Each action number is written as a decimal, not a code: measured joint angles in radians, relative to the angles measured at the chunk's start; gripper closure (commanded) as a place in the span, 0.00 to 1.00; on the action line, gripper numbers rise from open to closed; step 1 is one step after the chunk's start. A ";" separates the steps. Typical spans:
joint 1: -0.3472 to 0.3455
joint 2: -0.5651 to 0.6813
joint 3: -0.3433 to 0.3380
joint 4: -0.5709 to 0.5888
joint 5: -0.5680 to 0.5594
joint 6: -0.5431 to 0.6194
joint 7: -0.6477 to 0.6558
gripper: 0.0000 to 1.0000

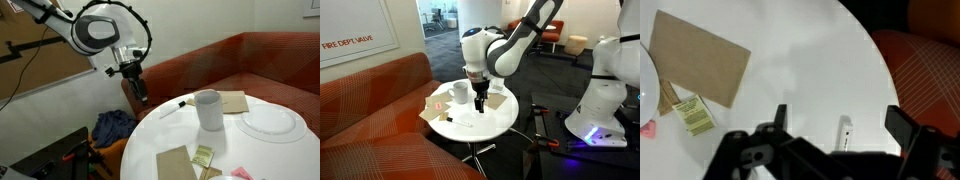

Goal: Pick up the black and white marker and put it in the mug

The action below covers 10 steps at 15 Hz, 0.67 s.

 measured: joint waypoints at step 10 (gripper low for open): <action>0.019 0.169 -0.038 0.080 -0.011 0.088 0.000 0.00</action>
